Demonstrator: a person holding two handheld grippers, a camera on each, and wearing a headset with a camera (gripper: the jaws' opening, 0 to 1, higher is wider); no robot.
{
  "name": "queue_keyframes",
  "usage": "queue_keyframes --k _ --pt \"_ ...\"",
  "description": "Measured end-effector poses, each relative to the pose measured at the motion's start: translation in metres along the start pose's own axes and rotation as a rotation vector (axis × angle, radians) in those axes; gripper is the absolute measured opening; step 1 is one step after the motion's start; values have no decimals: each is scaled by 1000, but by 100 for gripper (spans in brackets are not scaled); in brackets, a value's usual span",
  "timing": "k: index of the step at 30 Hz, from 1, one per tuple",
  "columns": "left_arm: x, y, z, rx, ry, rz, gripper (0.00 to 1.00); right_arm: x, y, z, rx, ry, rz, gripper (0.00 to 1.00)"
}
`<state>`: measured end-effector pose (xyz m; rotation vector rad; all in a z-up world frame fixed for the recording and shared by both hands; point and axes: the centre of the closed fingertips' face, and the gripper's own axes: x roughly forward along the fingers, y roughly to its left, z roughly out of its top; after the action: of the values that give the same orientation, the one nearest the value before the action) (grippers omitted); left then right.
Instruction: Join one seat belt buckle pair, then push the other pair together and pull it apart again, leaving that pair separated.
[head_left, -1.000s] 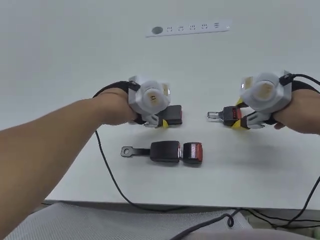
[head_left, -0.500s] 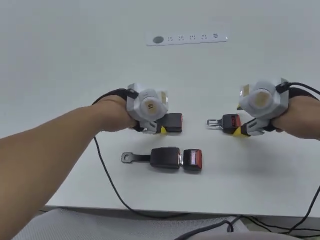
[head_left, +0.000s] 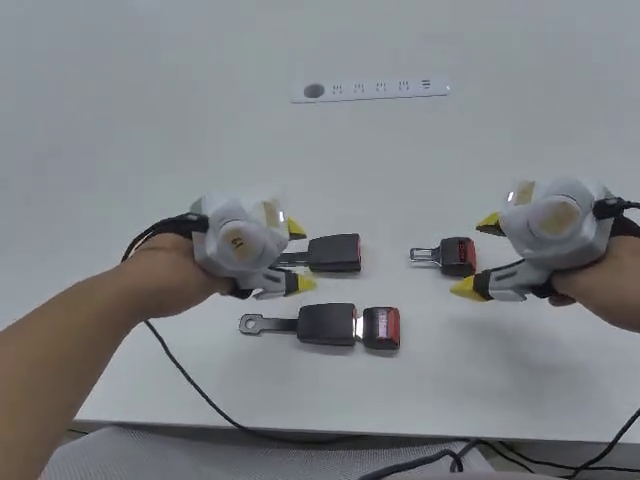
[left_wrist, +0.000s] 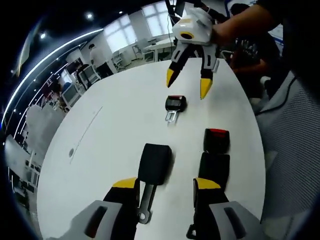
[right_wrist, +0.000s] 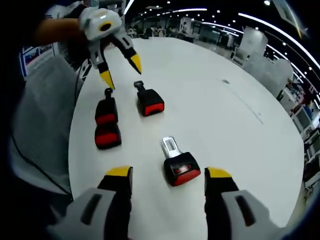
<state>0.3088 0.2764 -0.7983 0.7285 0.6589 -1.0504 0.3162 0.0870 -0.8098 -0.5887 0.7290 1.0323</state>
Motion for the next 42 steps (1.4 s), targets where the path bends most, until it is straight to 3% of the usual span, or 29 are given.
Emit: queue_keyframes --k 6,12,18,23,24,26,27,28,29,31,33,37,39,42 --pt "-25 -11 -12 -148 -41 40 54 -8 22 6 45 -49 -13 68" --pt "-46 -21 -21 -225 -77 88 63 -16 33 1 81 -73 -15 73" --pt "-64 -32 -47 -287 -62 107 73 -29 34 -10 118 -88 -54 75" --pt "-81 -30 -57 -334 -72 138 84 -36 39 -11 140 -103 -53 82" --pt "-84 -26 -63 -341 -76 149 86 -37 41 -12 139 -104 -57 83" --pt "-88 -24 -68 -365 -78 164 90 -36 43 -15 137 -101 -54 86" --pt "-88 -23 -70 -371 -78 169 91 -36 43 -16 134 -102 -68 93" --pt "-88 -23 -73 -381 -74 176 92 -36 36 -17 129 -111 -116 100" --pt "-88 -24 -75 -389 -70 179 95 -37 42 -18 124 -105 -91 99" --pt "-88 -26 -76 -400 -71 183 100 -37 41 -18 131 -116 -113 100" --pt "-89 -28 -76 -430 -79 177 100 -35 46 -17 151 -121 -92 100" --pt "-85 -31 -77 -434 -75 178 100 -29 53 -20 159 -111 -78 100" --pt "-83 -34 -76 -435 -74 174 100 -33 46 -16 149 -130 -121 100" --pt "-83 -35 -79 -425 -64 174 100 -35 43 -13 160 -139 -126 100"
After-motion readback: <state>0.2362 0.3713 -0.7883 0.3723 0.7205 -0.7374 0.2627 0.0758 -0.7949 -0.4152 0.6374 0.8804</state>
